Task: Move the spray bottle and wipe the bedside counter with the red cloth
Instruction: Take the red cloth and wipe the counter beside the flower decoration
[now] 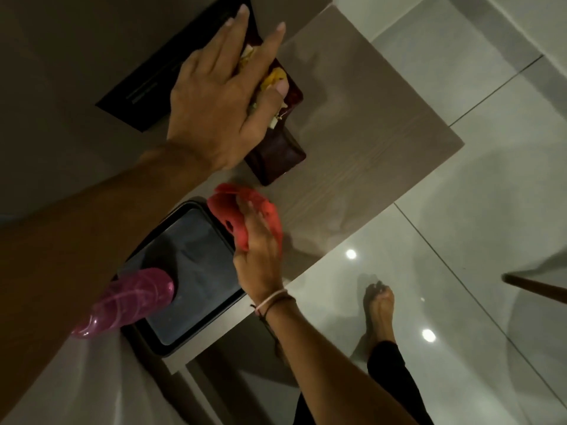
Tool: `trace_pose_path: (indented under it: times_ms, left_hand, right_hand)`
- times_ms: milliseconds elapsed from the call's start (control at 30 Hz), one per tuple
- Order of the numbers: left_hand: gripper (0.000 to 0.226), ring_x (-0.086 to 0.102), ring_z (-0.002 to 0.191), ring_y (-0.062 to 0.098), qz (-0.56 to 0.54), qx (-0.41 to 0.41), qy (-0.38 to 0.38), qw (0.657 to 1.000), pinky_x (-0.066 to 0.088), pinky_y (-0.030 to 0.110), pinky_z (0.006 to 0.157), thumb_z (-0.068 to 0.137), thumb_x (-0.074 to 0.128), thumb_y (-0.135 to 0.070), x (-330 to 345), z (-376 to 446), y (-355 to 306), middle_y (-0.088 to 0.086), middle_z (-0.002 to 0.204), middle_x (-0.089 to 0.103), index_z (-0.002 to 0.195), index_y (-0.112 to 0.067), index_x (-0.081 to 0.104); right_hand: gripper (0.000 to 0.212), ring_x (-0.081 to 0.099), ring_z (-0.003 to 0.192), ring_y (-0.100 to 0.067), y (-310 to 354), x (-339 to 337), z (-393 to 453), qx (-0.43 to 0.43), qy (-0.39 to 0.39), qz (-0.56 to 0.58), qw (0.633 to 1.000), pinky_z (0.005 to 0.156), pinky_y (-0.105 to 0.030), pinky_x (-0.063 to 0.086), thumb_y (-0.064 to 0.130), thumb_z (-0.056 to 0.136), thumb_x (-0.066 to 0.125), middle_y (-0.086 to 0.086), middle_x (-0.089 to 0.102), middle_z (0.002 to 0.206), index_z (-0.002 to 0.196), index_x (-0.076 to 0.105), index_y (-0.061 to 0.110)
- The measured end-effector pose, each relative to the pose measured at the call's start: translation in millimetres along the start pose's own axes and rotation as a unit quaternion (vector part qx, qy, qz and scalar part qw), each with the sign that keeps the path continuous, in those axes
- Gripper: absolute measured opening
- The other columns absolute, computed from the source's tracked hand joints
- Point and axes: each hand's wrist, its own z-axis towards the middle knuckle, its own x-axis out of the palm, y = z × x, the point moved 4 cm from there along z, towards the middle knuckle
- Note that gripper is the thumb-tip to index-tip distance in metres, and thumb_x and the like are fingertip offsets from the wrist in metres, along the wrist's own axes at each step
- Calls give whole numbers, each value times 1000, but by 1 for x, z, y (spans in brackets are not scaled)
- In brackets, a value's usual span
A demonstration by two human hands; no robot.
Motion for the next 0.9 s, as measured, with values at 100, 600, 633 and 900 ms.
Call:
trace_pose_path:
  times_ms: [100,600,633,900]
  left_hand:
    - [64,21,162,28,-1,-2,1,1000,26,49,125,105,23,-55,-1,-2,0,13,175,18,165,-33,22]
    - [64,24,161,28,0,-1,2,1000,28,53,123,105,23,-56,-1,0,2,12,175,18,165,-31,22]
    - [65,24,160,29,2,-2,1,1000,29,53,123,105,22,-55,-1,-1,2,12,175,18,165,-31,23]
    - [65,27,159,32,-6,-4,0,1000,30,54,124,104,23,-55,-3,-2,-1,12,174,21,164,-30,24]
  right_hand:
    - [51,59,128,0,15,-30,3,70,-222,112,966,106,-28,54,-1,103,45,6,57,143,153,41,9]
    - [90,60,60,-15,15,-16,52,223,-94,34,970,62,-12,47,-5,91,55,-3,63,79,164,10,23]
    - [80,63,66,-20,17,-19,49,226,-66,46,971,66,-13,48,-2,94,55,-7,66,84,163,19,17]
    - [22,61,62,-4,4,-94,38,281,-363,192,867,61,-23,53,12,104,54,-10,63,81,108,64,-8]
